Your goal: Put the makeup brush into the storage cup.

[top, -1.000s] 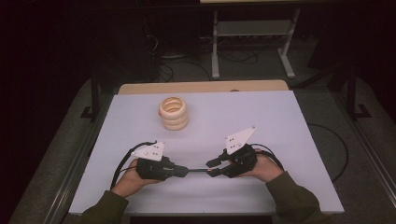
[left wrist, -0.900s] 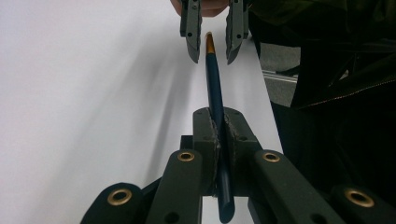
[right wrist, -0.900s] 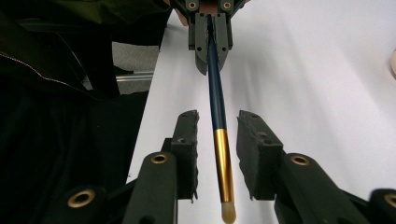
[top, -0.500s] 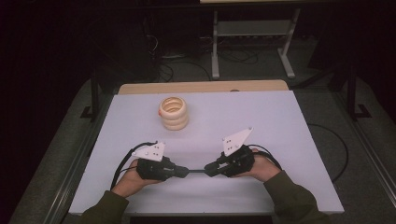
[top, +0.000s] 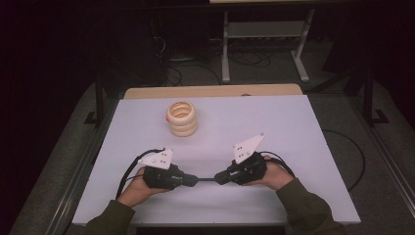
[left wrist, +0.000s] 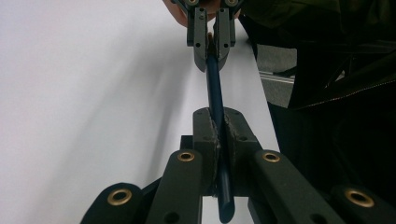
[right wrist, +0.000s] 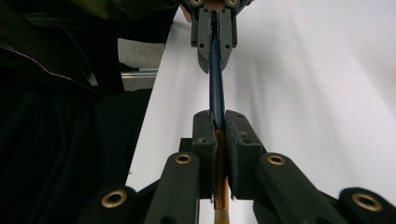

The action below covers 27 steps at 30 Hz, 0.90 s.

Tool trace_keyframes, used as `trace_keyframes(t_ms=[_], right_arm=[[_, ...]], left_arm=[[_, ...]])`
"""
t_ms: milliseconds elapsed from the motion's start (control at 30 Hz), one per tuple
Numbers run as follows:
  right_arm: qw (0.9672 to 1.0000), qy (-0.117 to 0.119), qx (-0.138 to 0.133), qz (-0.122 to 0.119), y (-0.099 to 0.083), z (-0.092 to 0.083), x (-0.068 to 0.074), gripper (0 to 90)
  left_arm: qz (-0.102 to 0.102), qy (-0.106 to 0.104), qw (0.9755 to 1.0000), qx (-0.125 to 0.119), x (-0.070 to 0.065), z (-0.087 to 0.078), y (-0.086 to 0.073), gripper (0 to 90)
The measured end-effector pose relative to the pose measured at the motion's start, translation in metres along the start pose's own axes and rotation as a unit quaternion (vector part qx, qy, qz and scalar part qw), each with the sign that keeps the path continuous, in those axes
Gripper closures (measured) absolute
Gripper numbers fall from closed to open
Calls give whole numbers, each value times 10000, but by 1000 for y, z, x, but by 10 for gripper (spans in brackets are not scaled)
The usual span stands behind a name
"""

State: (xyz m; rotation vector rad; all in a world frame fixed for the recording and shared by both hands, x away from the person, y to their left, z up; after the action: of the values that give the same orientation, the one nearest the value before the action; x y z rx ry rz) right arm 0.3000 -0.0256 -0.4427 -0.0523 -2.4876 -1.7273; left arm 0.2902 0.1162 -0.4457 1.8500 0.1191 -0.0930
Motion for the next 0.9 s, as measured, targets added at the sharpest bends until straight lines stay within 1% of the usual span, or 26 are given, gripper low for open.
trace_keyframes(t_ms=[33, 300, 433, 467, 567, 700, 733, 767, 800, 900], right_arm=[[10000, 1, -3, 9, 0, 0, 0, 823], [10000, 20, 27, -2, -1, 0, -1, 828], [10000, 5, 32, 7, 0, 0, -1, 829], [10000, 5, 27, -37, 0, 0, -1, 829], [9999, -17, 106, -57, 1, -1, -1, 829], [9999, -67, 107, -47, 3, -4, -3, 829], [9999, -86, 107, -28, 3, -5, -3, 830], [9999, -88, 106, -100, 3, -6, -4, 829], [9998, -109, 150, -54, 3, -7, -4, 829], [9993, -161, 303, -150, 3, -8, -5, 829]], left_arm=[[-31, -7, 10000, 1, -1, 0, 0, 850], [-4, 7, 10000, 0, 0, 0, 0, 849], [40, 32, 10000, 0, 0, 0, -1, 847], [50, 27, 10000, 3, 0, 0, -1, 844], [126, 64, 9999, 33, 1, 1, -1, 831], [121, 137, 9998, 106, 3, 2, -2, 672], [126, 150, 9998, 105, 3, 2, -2, 653], [100, 170, 9997, 109, 4, 2, -2, 627], [71, 182, 9997, 141, 4, 1, -3, 606], [30, 216, 9996, 149, 5, 2, -2, 543]])
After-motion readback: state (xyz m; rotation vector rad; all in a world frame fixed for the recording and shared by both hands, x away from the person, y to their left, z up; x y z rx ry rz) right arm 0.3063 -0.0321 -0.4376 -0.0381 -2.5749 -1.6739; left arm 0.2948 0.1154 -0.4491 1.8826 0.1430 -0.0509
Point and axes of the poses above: each handheld gripper's, and its own axes: z roughly forward along the jaws, y roughly out of its top, x roughly to its left, the point moved 9 cm from there along z, roughly forward along the jaws, and after that the axes turned 13 degrees about -x, right-handed, at the moved point
